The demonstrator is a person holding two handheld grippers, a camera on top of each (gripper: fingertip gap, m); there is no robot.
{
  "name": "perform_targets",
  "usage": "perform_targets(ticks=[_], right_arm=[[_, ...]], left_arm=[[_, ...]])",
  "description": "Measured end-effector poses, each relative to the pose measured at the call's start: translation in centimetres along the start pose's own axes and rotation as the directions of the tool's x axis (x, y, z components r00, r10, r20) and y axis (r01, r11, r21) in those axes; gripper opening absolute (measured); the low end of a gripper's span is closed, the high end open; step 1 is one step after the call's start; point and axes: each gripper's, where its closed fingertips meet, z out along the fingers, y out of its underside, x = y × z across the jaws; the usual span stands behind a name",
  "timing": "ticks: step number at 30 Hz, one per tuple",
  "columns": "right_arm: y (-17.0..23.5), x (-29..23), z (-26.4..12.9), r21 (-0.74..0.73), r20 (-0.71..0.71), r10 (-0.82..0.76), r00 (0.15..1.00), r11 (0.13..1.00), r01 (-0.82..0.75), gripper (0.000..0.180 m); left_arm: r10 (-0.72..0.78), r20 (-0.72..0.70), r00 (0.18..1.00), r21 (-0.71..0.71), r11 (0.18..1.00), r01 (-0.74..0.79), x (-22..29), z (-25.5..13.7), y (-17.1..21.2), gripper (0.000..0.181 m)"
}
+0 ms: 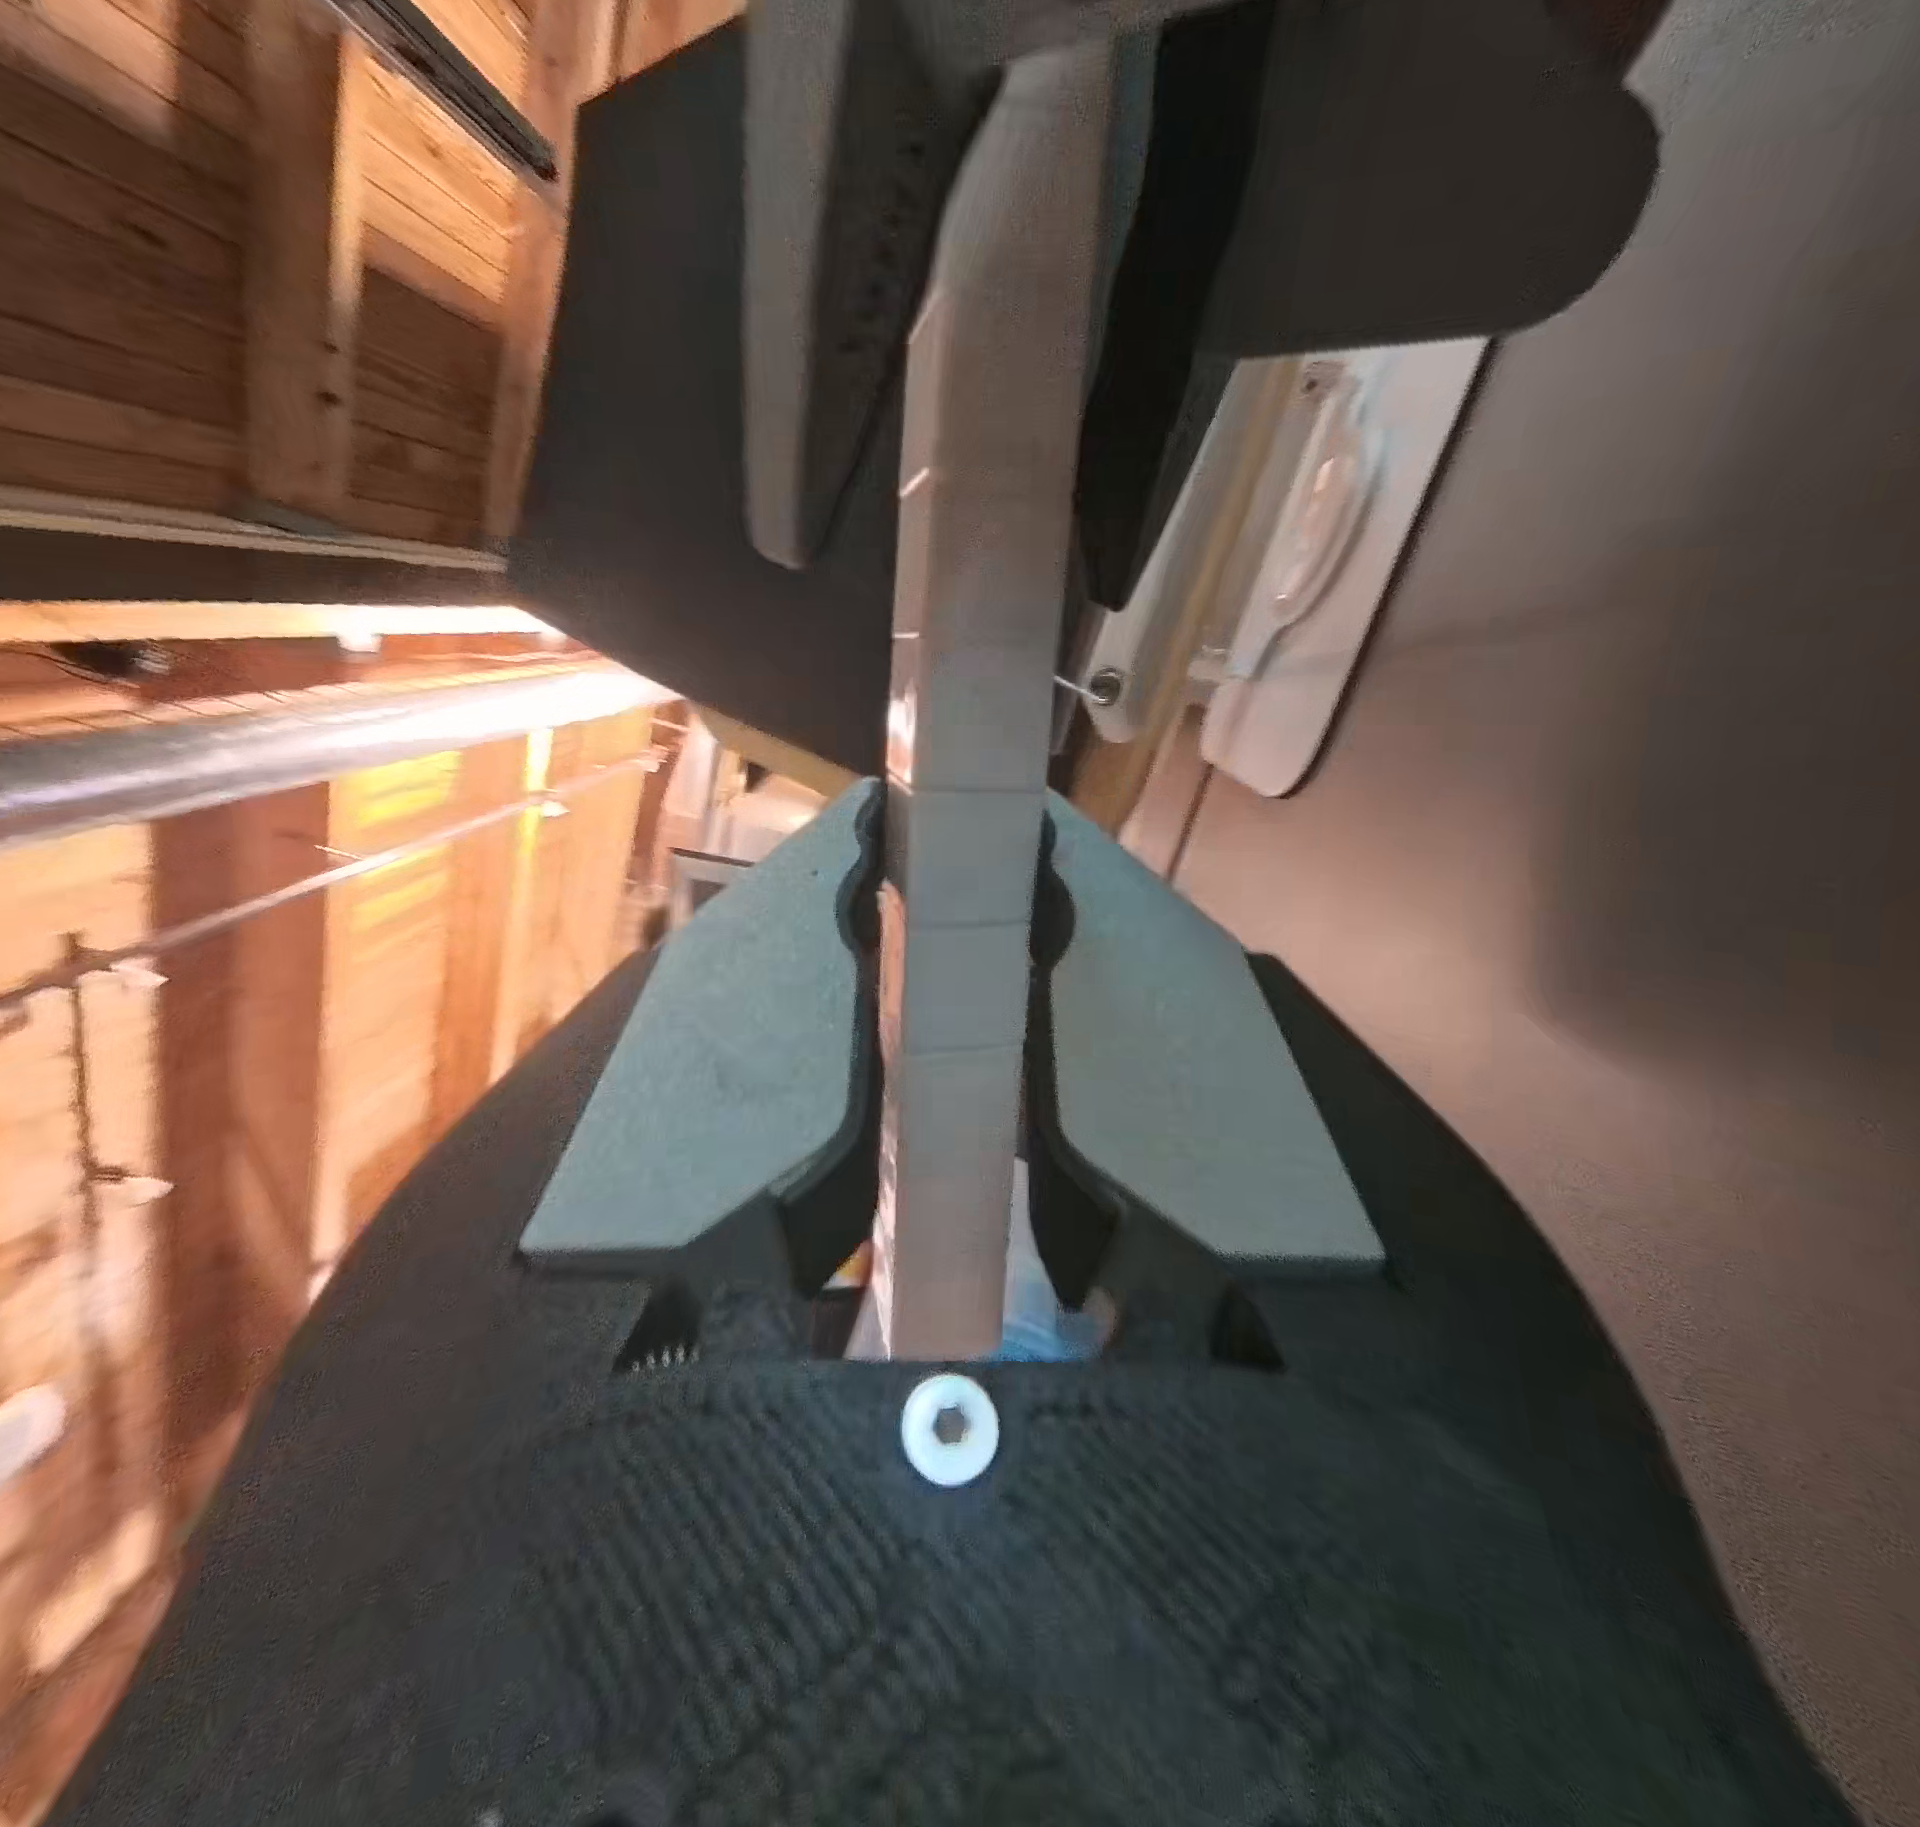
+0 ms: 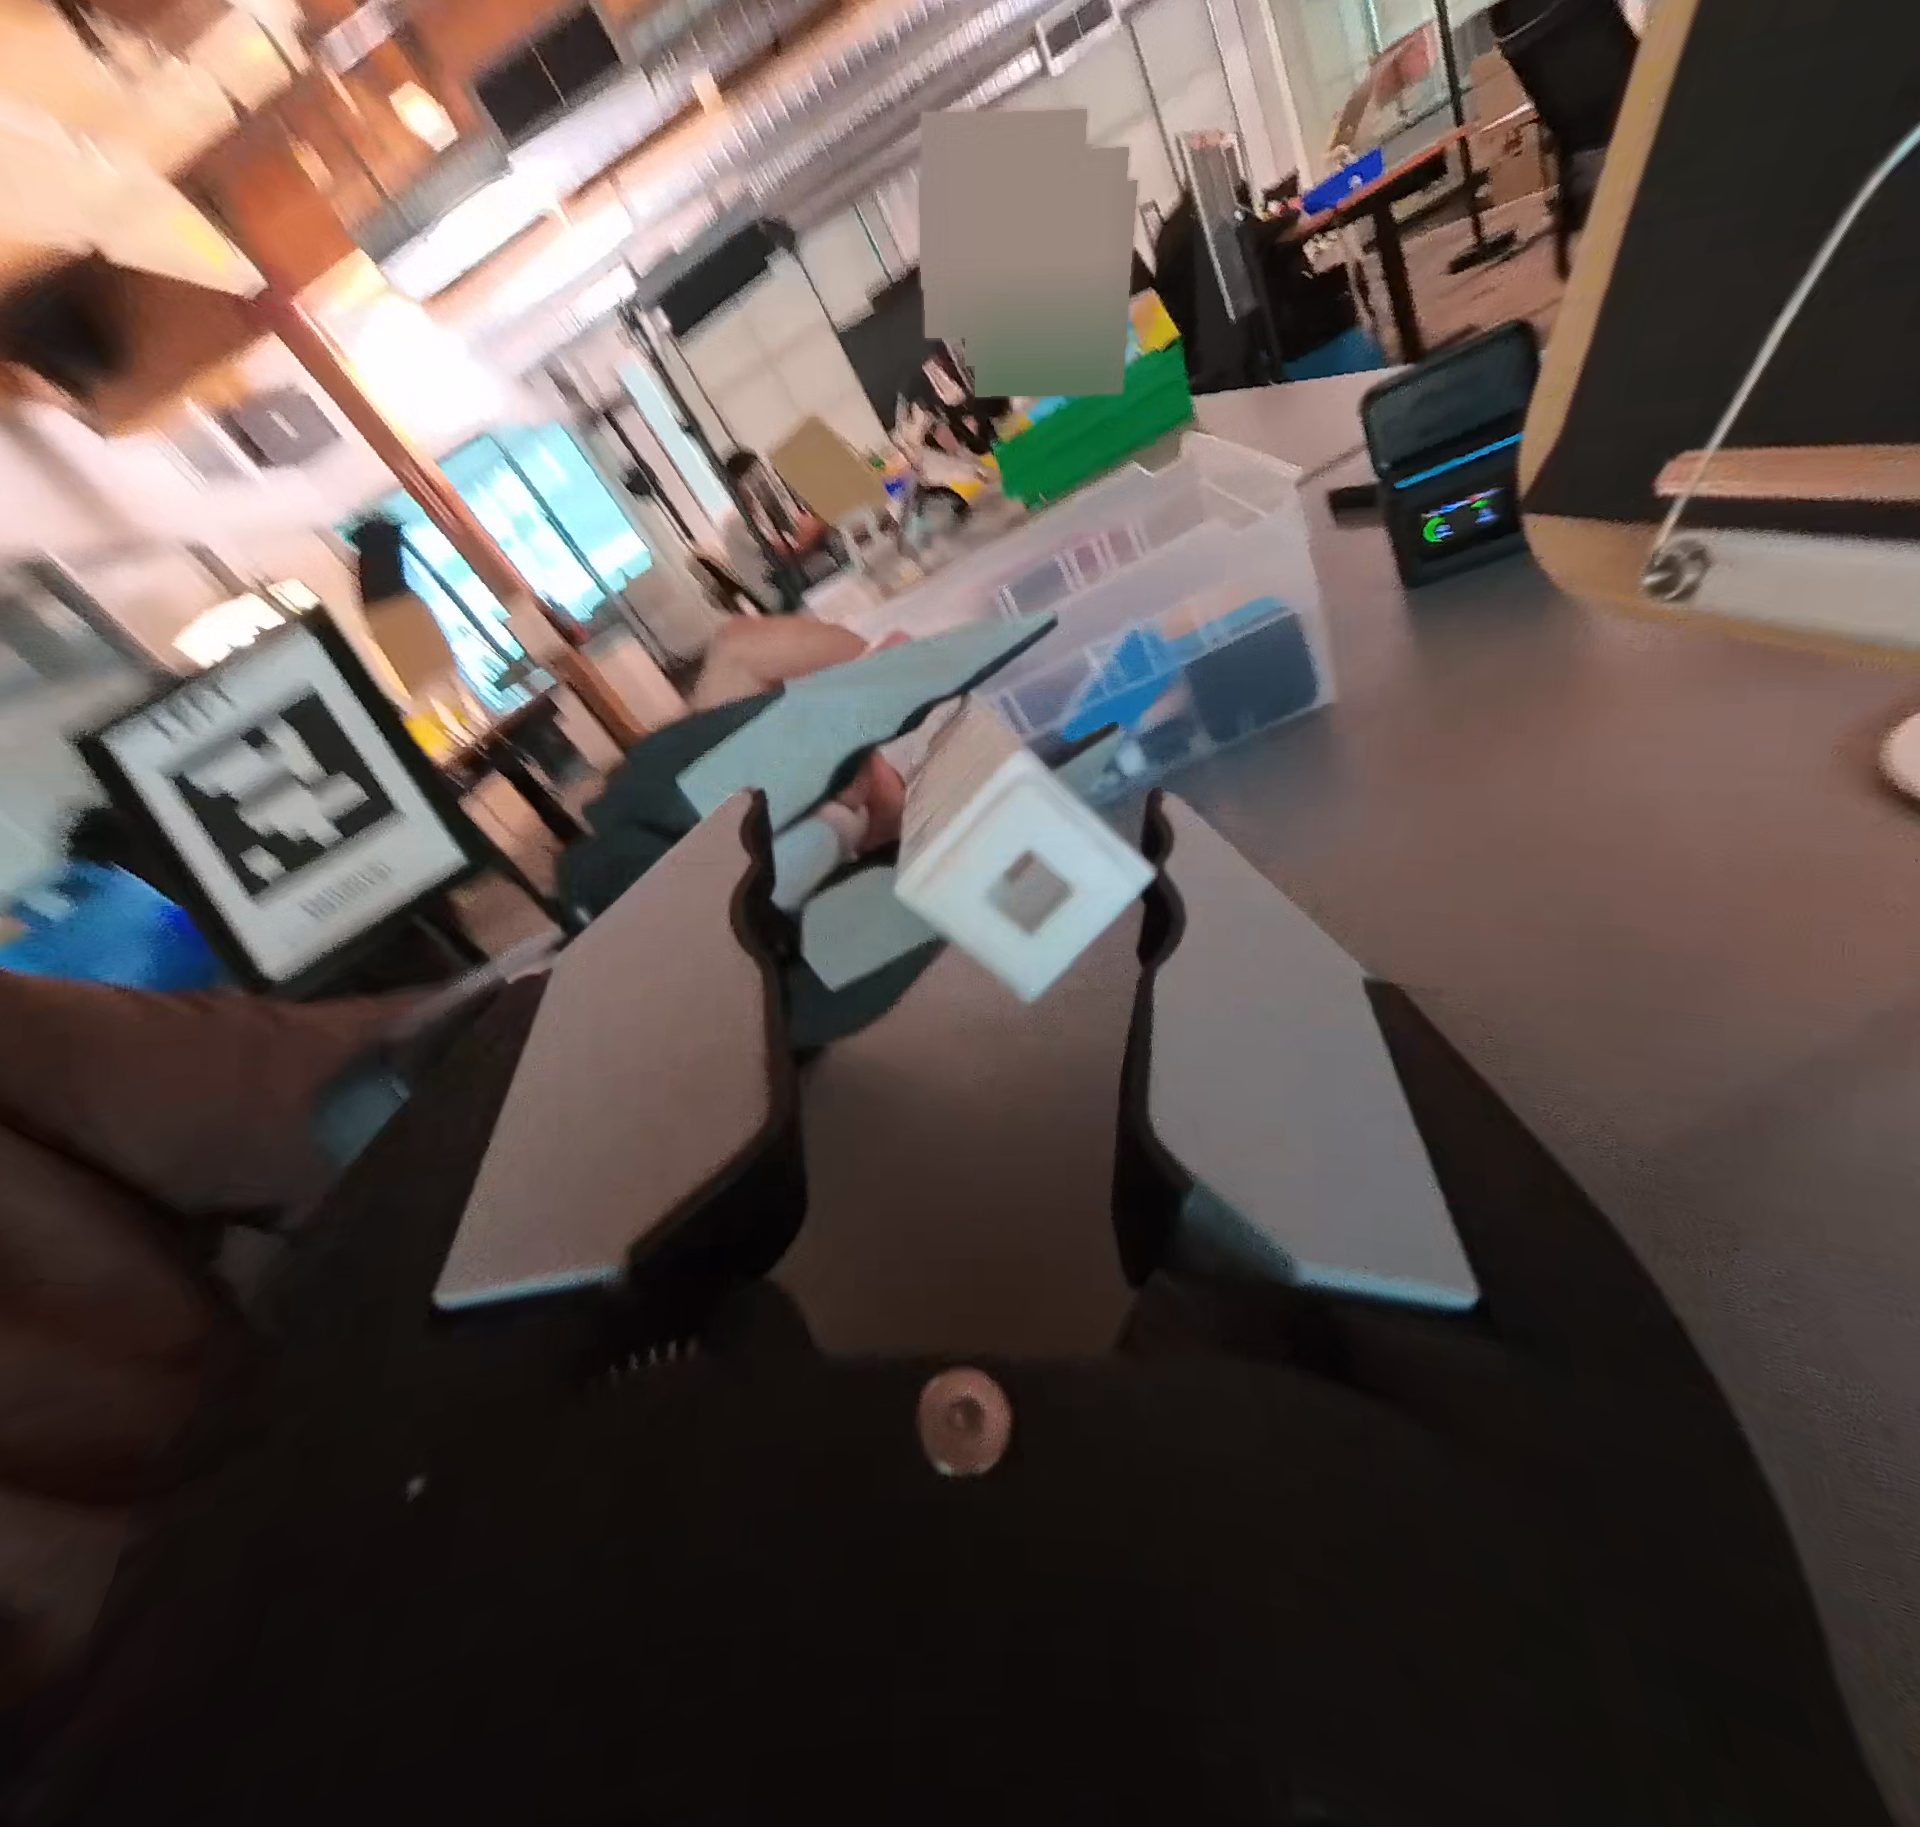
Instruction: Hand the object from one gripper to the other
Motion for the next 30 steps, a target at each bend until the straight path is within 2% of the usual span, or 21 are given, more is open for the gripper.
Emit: perform_targets(ticks=[5, 8, 11, 14, 17, 20, 22, 23, 24, 25, 26, 28, 30], right_arm=[[-1.0, -0.4, -0.3, 0.094, 0.120, 0.167, 0.979, 0.979, -0.179, 0.052], [-0.1, 0.2, -0.3, 0.044, 0.089, 0.183, 0.979, 0.981, -0.188, 0.030], [0.3, 0.6, -0.6, 0.003, 0.053, 0.147, 0.988, 0.989, -0.147, 0.027], [-0.6, 1.6, -1.5, 0.051, 0.005, 0.133, 0.991, 0.990, -0.133, 0.027], [-1.5, 1.8, -2.3, 0.102, 0.001, 0.133, 0.991, 0.986, -0.133, 0.027], [-2.1, 1.8, -2.6, 0.136, -0.014, 0.115, 0.993, 0.984, -0.112, 0.026], [-2.7, 1.5, -2.7, 0.173, 0.007, 0.098, 0.995, 0.980, -0.098, 0.027], [-3.0, 1.2, -2.8, 0.195, 0.026, 0.094, 0.995, 0.976, -0.098, 0.026], [-3.3, 0.9, -2.9, 0.214, 0.048, 0.093, 0.994, 0.972, -0.101, 0.026], [-3.6, 0.6, -3.0, 0.231, 0.071, 0.090, 0.993, 0.967, -0.104, 0.026], [-3.8, 0.3, -3.1, 0.241, 0.095, 0.085, 0.992, 0.965, -0.106, 0.026], [-4.0, -0.5, -3.1, 0.254, 0.140, 0.070, 0.988, 0.962, -0.104, 0.027], [-3.9, -1.4, -2.9, 0.241, 0.180, 0.043, 0.983, 0.967, -0.086, 0.027]], left_arm=[[0.115, 0.065, 0.991, 0.016, 0.993, -0.116, -0.3, -0.3, -1.1, 0.022], [0.117, 0.057, 0.991, 0.013, 0.993, -0.118, 0.0, -0.3, -1.3, 0.022], [0.090, 0.020, 0.996, 0.026, 0.996, -0.091, 0.8, -0.4, -1.3, 0.023], [-0.029, -0.015, 0.999, 0.030, 0.999, 0.030, 0.7, -0.7, -1.2, 0.033], [-0.306, -0.095, 0.947, 0.067, 0.948, 0.312, -0.5, -1.6, -2.1, 0.042], [-0.548, -0.198, 0.812, 0.242, 0.776, 0.583, -3.0, -3.9, -5.1, 0.030], [-0.615, -0.348, 0.708, 0.307, 0.639, 0.705, -3.6, -5.7, -7.2, 0.023], [-0.609, -0.497, 0.619, 0.275, 0.565, 0.778, -2.6, -6.7, -8.4, 0.021], [-0.597, -0.636, 0.489, 0.194, 0.490, 0.850, -1.5, -7.5, -9.3, 0.021], [-0.618, -0.708, 0.343, 0.075, 0.417, 0.906, -0.7, -7.7, -9.5, 0.022], [-0.650, -0.731, 0.206, -0.039, 0.342, 0.939, -0.3, -7.3, -9.3, 0.027], [-0.701, -0.713, -0.015, -0.170, 0.152, 0.974, -1.0, -6.0, -8.1, 0.040], [-0.719, -0.675, -0.167, -0.220, -0.019, 0.975, -2.4, -5.0, -6.3, 0.044]])
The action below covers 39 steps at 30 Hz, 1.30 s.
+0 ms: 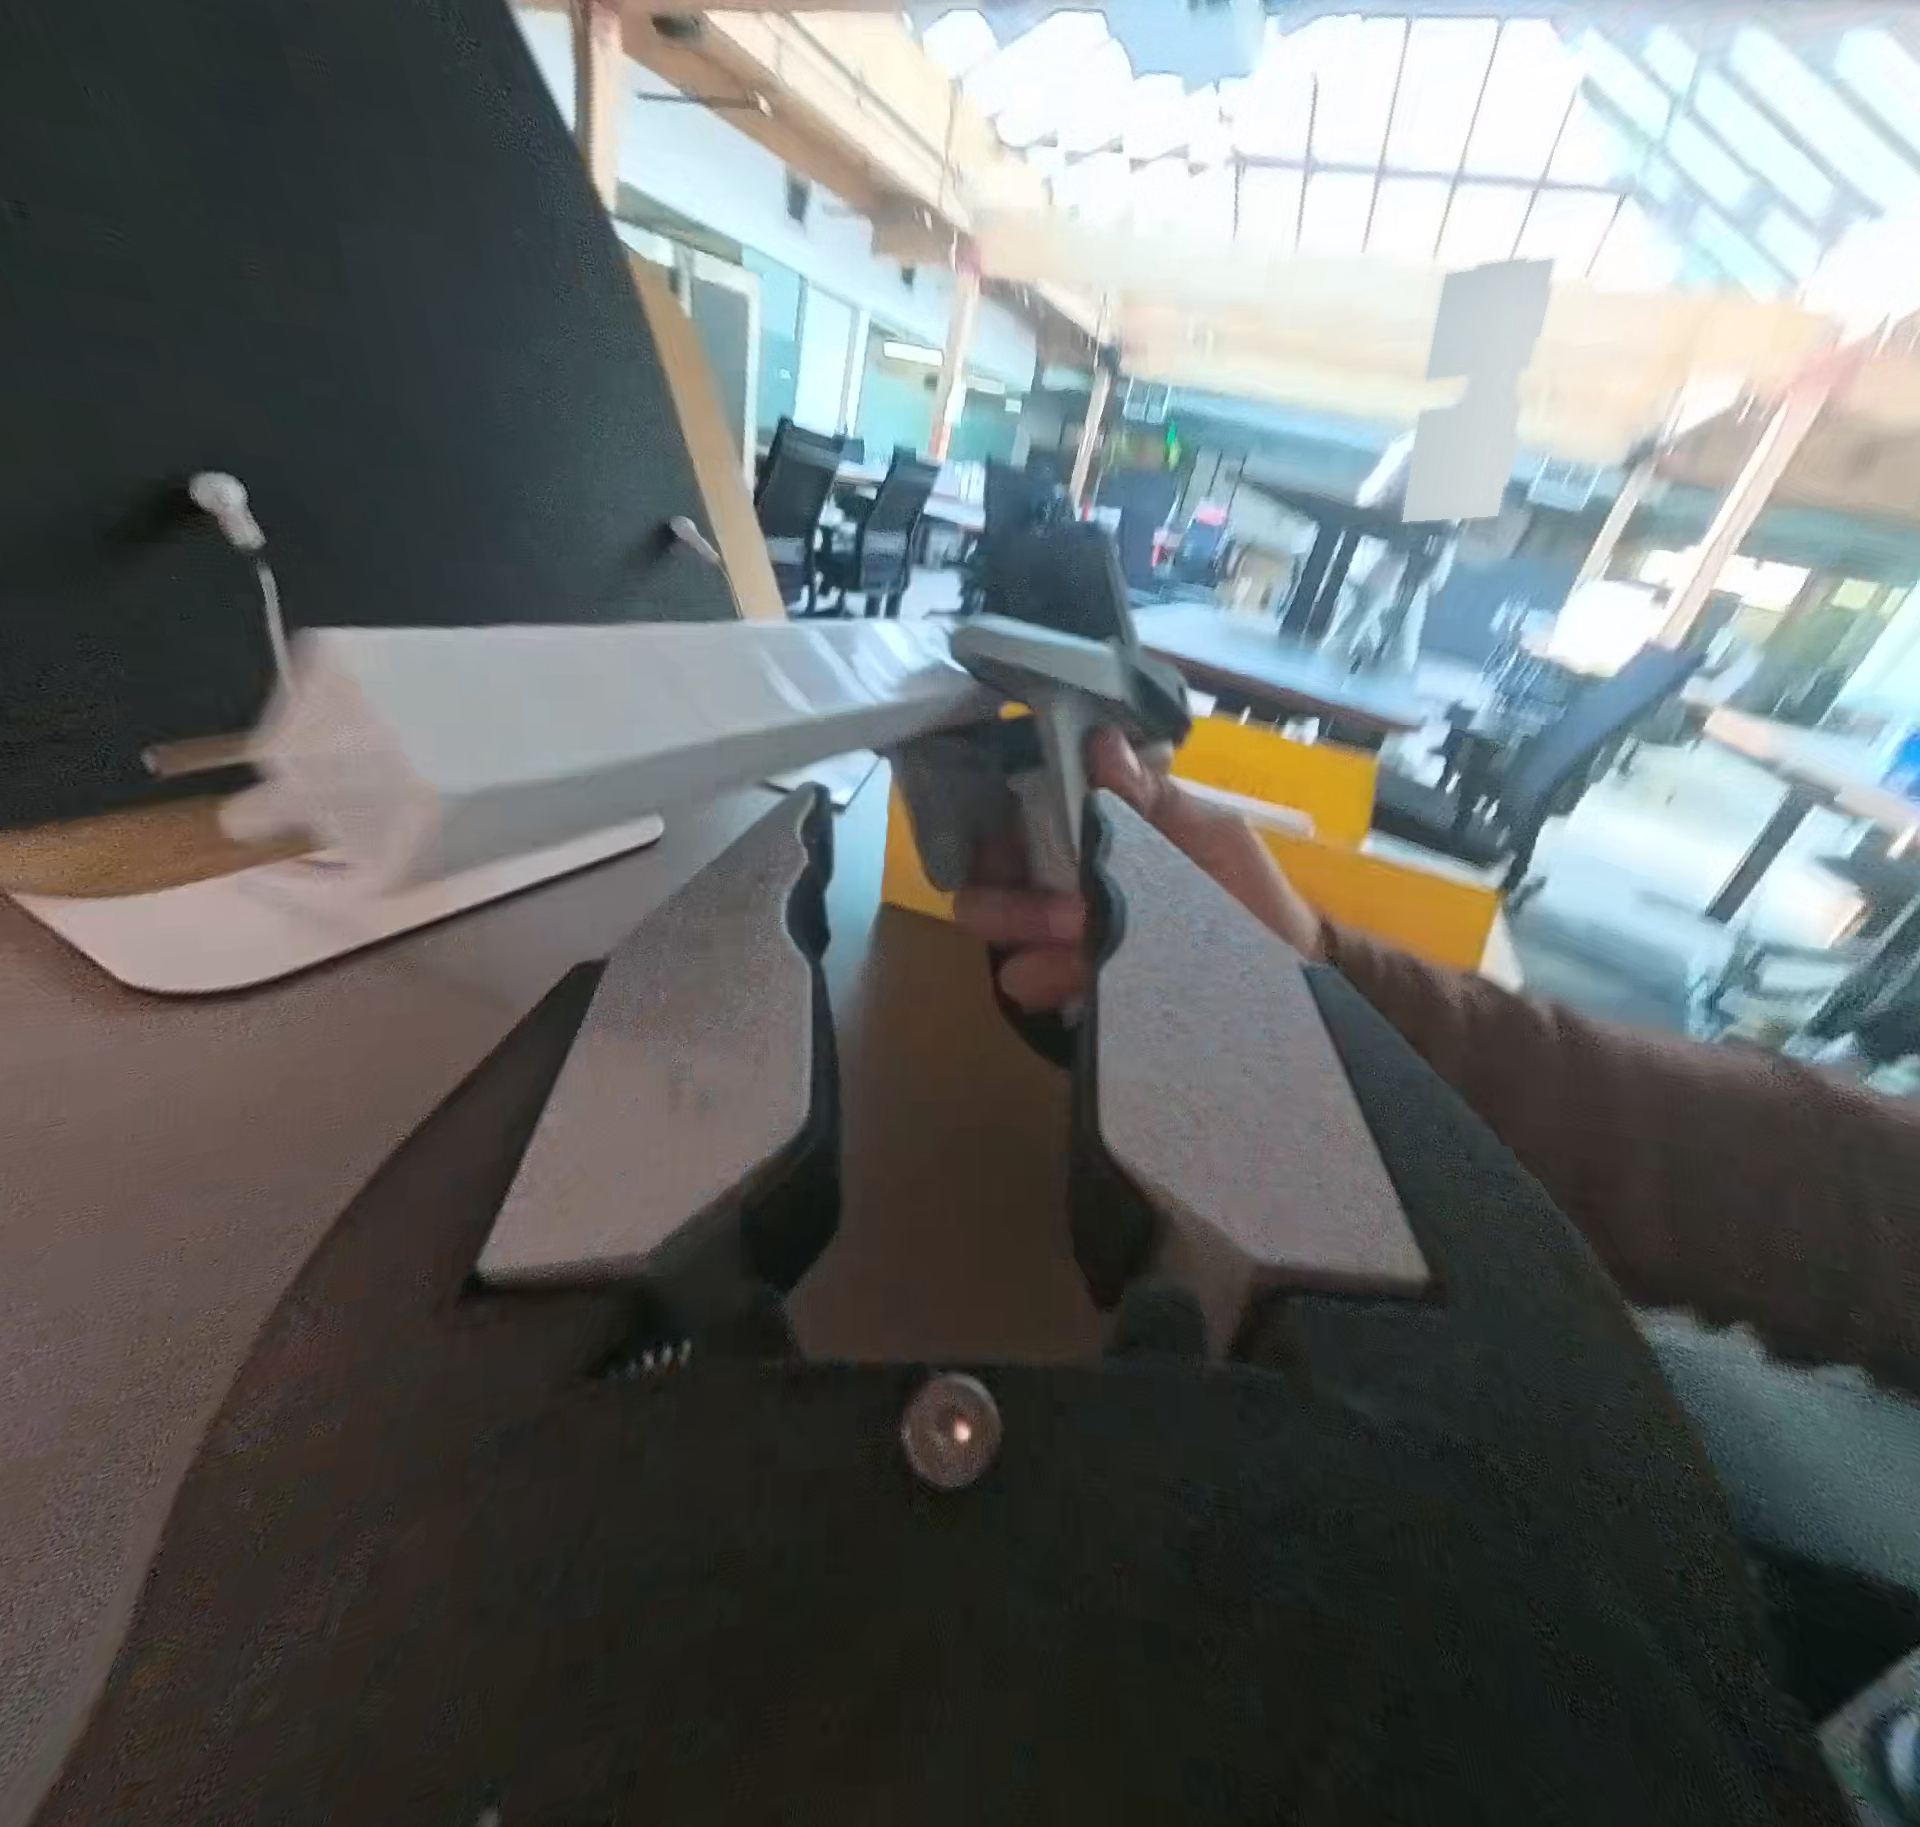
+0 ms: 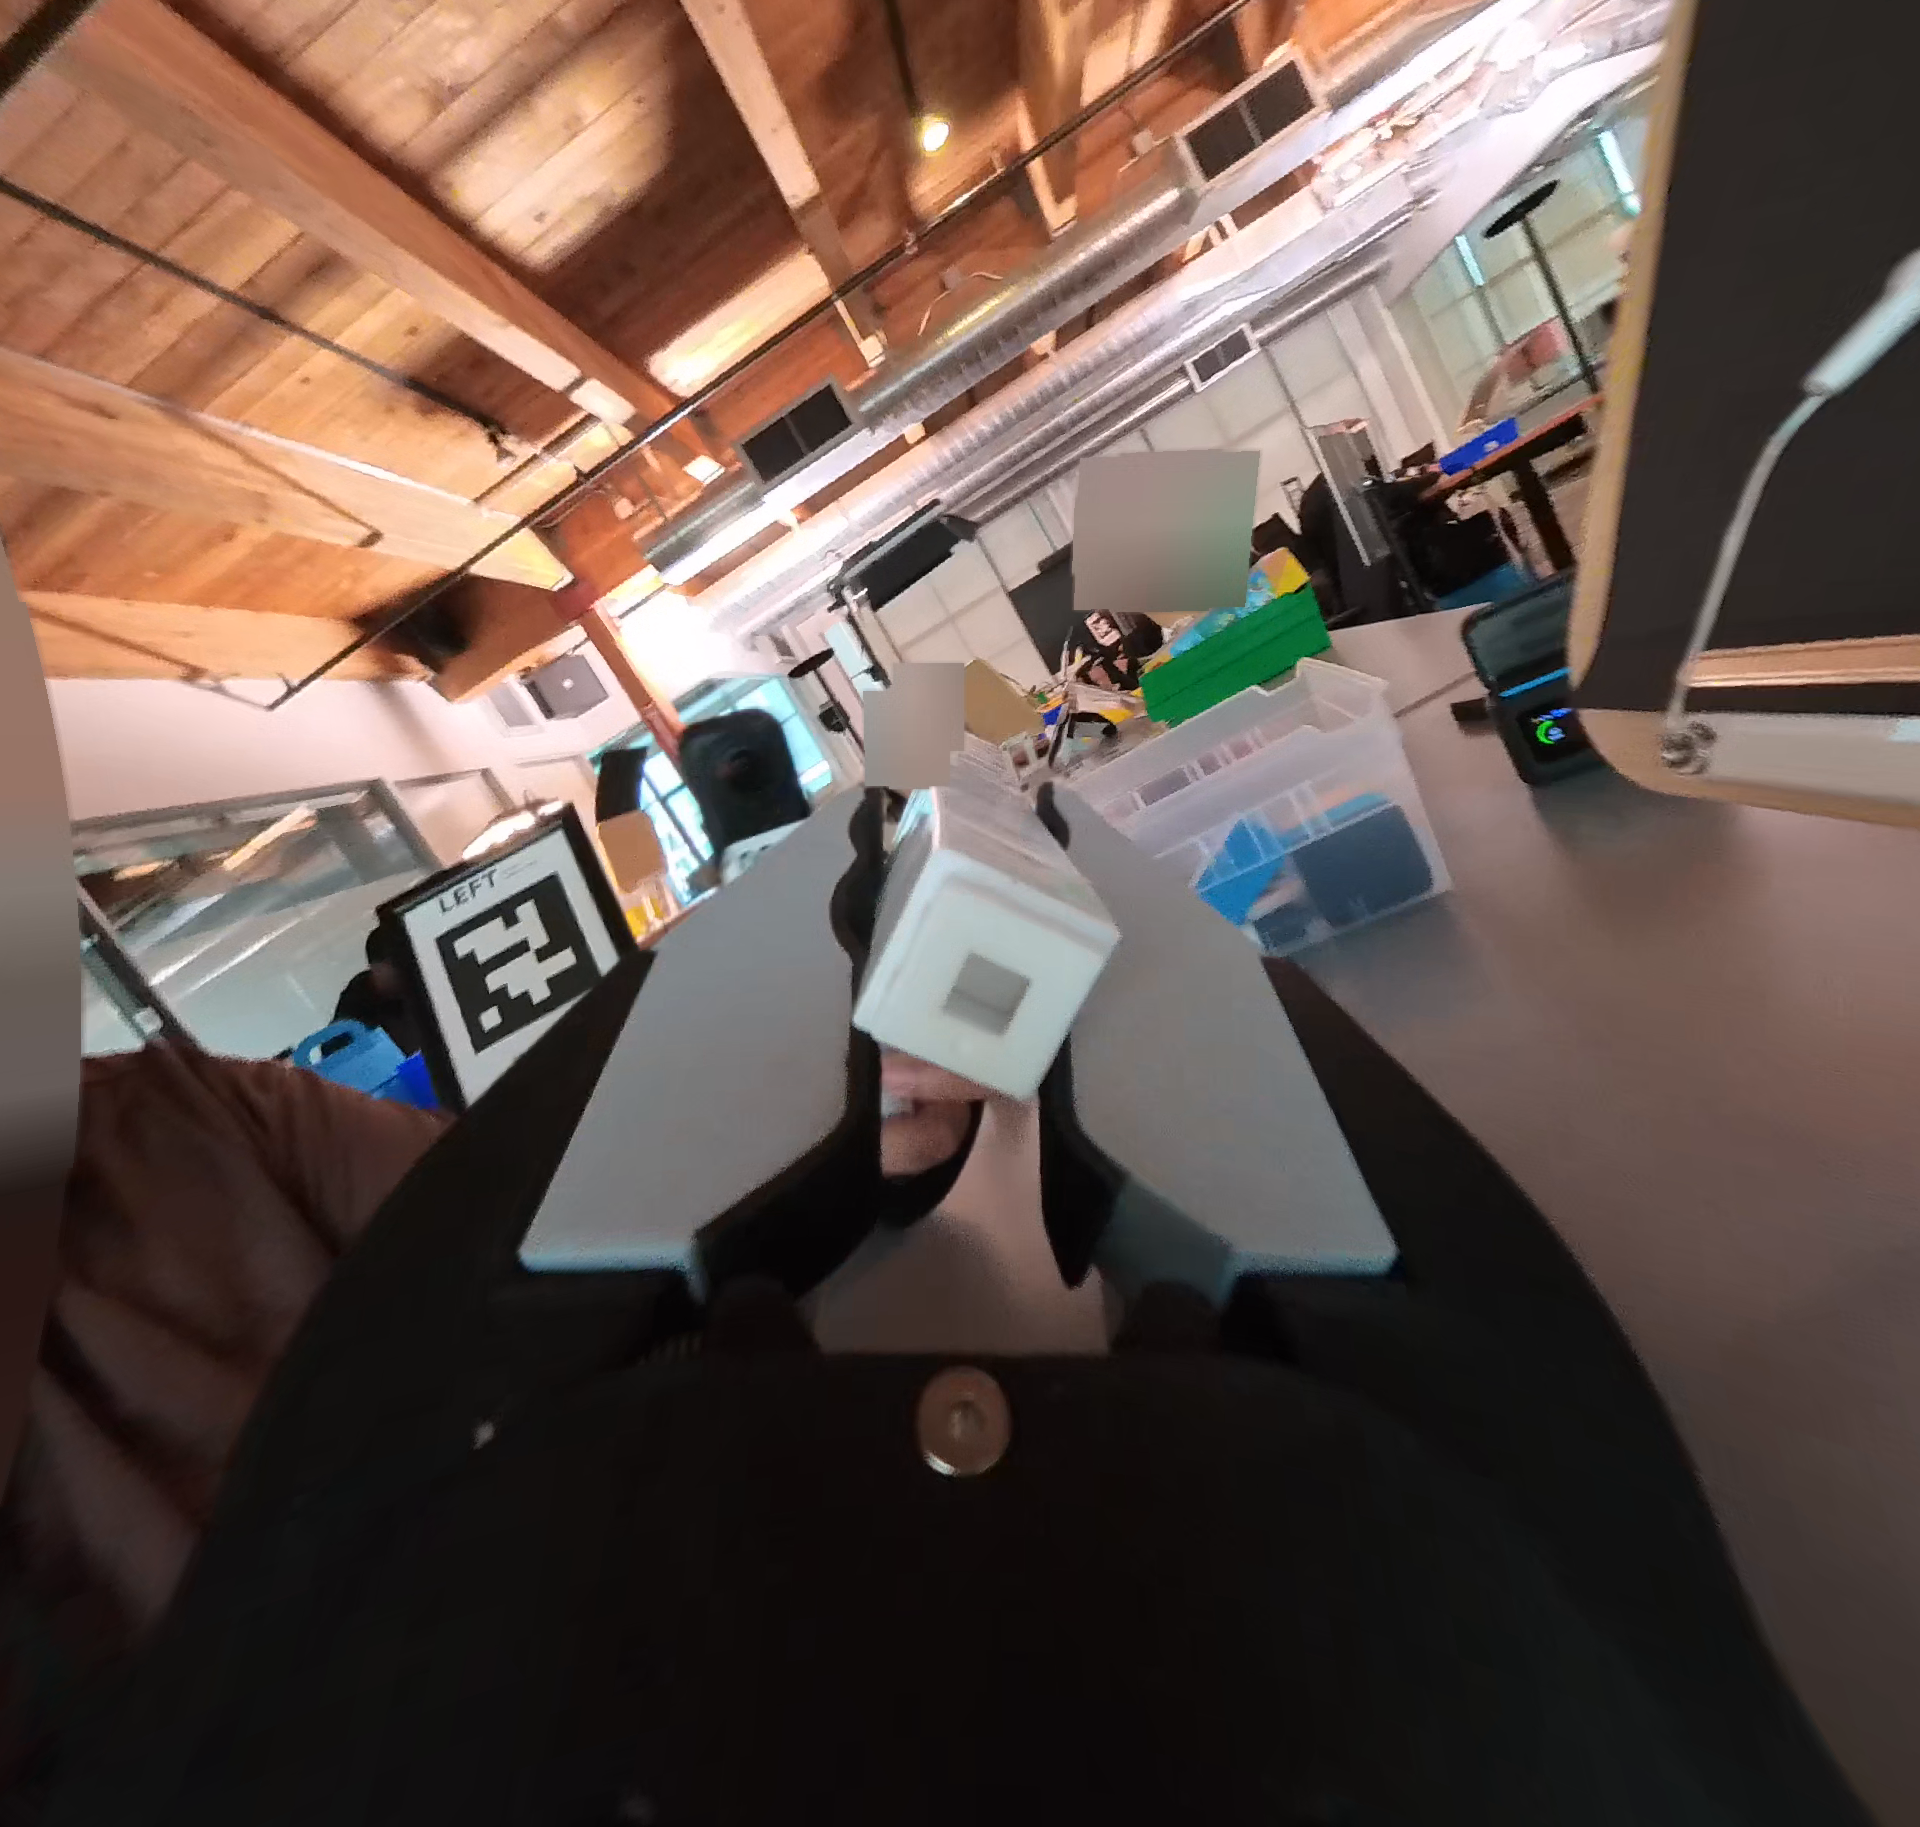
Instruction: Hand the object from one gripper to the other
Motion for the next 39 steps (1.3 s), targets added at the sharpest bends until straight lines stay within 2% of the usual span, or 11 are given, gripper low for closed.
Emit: perform_targets(ticks=[7, 10, 12, 15, 17, 22, 27, 31, 35, 37, 39], right_arm=[[0.9, -2.5, 1.3, -0.033, 0.085, -0.154, 0.984, 0.987, 0.157, 0.027], [2.0, -2.7, 1.8, -0.090, 0.096, -0.175, 0.980, 0.979, 0.183, 0.026], [2.5, -2.7, 2.0, -0.115, 0.098, -0.178, 0.979, 0.975, 0.189, 0.027], [2.6, -1.5, 2.0, -0.146, 0.037, -0.135, 0.990, 0.979, 0.139, 0.057], [2.6, -0.3, 1.5, -0.165, -0.013, -0.122, 0.992, 0.979, 0.119, 0.067], [2.7, 3.0, 0.1, -0.273, -0.213, -0.250, 0.945, 0.943, 0.188, 0.075], [3.6, 4.0, 0.3, -0.428, -0.302, -0.501, 0.811, 0.832, 0.354, 0.080], [5.4, 3.3, 1.7, -0.553, -0.262, -0.694, 0.671, 0.678, 0.485, 0.070], [6.2, 3.6, 2.1, -0.669, -0.227, -0.852, 0.472, 0.489, 0.560, 0.021], [5.5, 3.4, 2.0, -0.662, -0.257, -0.852, 0.457, 0.499, 0.559, 0.021], [4.3, 3.6, 1.5, -0.608, -0.346, -0.775, 0.529, 0.615, 0.503, 0.020]], left_arm=[[-0.152, -0.060, 0.986, 0.028, 0.988, 0.154, -0.4, -0.4, -0.5, 0.058], [-0.131, -0.068, 0.989, 0.127, 0.982, 0.139, -0.5, -1.0, -2.2, 0.030], [-0.116, -0.088, 0.989, 0.136, 0.982, 0.127, -0.4, -1.3, -2.6, 0.027], [-0.016, -0.059, 0.998, 0.090, 0.996, 0.021, -0.6, -1.5, -2.7, 0.021], [0.068, -0.003, 0.998, 0.070, 0.995, -0.068, -1.4, -1.8, -3.5, 0.019], [0.253, 0.085, 0.964, -0.155, 0.959, -0.238, -3.4, -2.3, -3.4, 0.019], [0.357, 0.095, 0.929, -0.419, 0.861, -0.288, -4.3, -2.2, -0.9, 0.019], [0.313, 0.075, 0.947, -0.564, 0.796, -0.219, -3.9, -1.5, 1.5, 0.019], [0.293, 0.044, 0.955, -0.614, 0.762, -0.205, -3.1, -0.5, 2.2, 0.019], [0.311, 0.050, 0.949, -0.591, 0.775, -0.223, -2.9, 0.0, 1.5, 0.019], [0.338, 0.088, 0.937, -0.526, 0.815, -0.245, -2.9, 0.1, 0.0, 0.030]])
